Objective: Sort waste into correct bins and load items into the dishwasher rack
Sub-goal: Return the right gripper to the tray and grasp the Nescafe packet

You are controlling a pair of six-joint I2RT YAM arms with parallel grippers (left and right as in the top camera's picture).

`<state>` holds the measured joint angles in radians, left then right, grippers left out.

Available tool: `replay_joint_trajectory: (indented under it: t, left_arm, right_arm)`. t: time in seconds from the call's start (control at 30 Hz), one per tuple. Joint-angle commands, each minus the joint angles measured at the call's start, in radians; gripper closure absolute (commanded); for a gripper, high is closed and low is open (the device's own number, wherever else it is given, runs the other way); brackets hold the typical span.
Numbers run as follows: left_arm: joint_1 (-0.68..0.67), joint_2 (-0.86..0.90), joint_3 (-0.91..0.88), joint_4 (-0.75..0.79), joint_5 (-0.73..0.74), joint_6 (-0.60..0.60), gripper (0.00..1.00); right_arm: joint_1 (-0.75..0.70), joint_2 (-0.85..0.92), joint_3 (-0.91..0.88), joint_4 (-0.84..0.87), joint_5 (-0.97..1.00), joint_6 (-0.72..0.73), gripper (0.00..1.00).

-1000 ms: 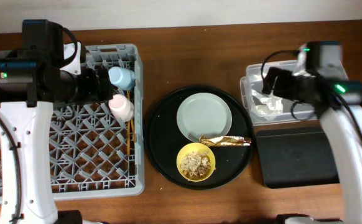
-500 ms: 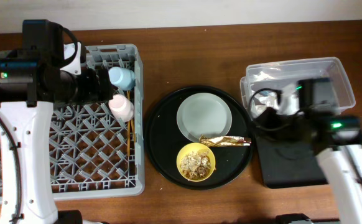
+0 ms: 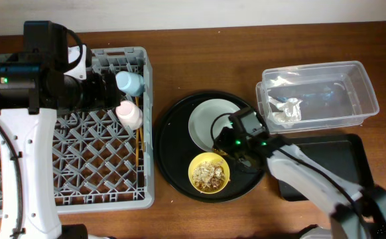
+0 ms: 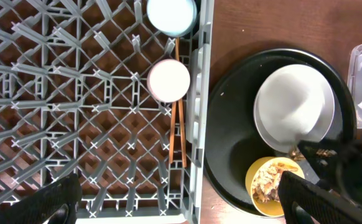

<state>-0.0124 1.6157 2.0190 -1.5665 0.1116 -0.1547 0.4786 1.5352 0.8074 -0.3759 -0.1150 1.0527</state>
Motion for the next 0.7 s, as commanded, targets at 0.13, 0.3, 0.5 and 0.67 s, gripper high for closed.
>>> replay_joint_trajectory:
  t: [0.13,0.3,0.5,0.67]
  left_arm:
    - [0.002,0.005,0.005,0.002,-0.004,-0.009,0.01]
    - [0.002,0.005,0.005,0.002,-0.004,-0.010,0.01]
    - [0.002,0.005,0.005,0.002,-0.004,-0.010,0.01]
    - [0.002,0.005,0.005,0.002,-0.004,-0.010,0.01]
  right_arm:
    - [0.005,0.087,-0.007,0.029,0.074,0.063,0.48]
    - [0.005,0.014,-0.005,-0.018,0.068,0.051,0.65]
    - [0.005,-0.174,-0.004,-0.092,0.069,-0.007,0.73]
    - [0.005,-0.332,0.000,-0.151,0.150,-0.065,0.81]
